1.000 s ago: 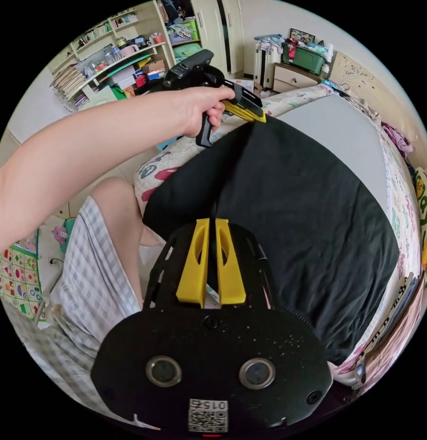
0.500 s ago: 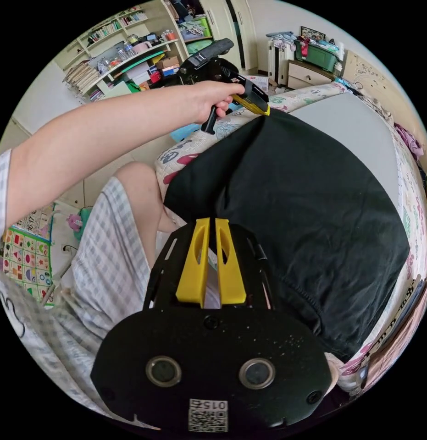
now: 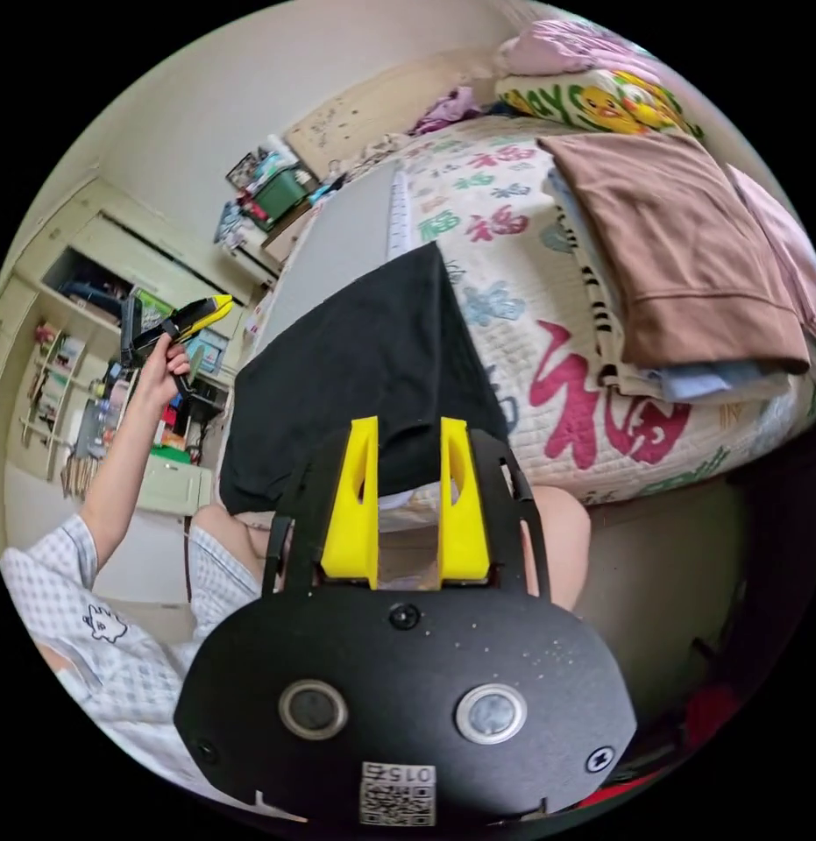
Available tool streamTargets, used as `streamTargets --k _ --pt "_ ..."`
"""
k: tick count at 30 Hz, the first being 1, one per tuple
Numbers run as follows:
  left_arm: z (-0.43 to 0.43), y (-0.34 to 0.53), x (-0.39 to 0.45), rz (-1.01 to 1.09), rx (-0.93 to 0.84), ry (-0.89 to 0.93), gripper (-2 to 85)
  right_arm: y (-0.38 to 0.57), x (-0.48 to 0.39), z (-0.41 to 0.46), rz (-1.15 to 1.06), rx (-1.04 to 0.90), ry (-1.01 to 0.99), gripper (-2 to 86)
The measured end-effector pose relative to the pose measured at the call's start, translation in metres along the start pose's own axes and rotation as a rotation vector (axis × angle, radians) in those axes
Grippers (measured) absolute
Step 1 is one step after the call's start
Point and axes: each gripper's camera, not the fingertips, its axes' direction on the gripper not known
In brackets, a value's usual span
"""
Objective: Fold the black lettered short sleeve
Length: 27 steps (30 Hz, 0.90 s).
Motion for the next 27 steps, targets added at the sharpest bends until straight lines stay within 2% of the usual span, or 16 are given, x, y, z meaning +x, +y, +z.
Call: streamTargets --k 5,10,15,19,22,27 --pt "0.109 -0.079 0.090 0.129 -0.155 0.047 11.6 0.012 0.065 0.039 0.093 -0.085 0.001 13.6" --pt "0.210 -0.126 0.125 0.010 -0.263 0.146 12.1 0.026 0.103 0.097 0.195 -0.202 -0.026 14.5" --pt "0.282 -0.153 0.137 -0.030 -0.369 0.008 11.3 0.050 0.129 0.116 0.238 -0.187 -0.024 9.9" --pt "0.307 -0.158 0.143 0.067 -0.458 -0.116 8.1 0.058 0.139 0.129 0.179 -0.221 -0.158 2.7" --pt "0.307 -0.160 0.144 0.108 -0.464 -0.141 4.2 0.062 0.144 0.125 0.178 -0.188 -0.157 1.3" --pt "0.276 -0.166 0.139 0.116 -0.364 -0.092 -0.1 0.070 0.149 0.077 0.171 -0.060 -0.125 0.5"
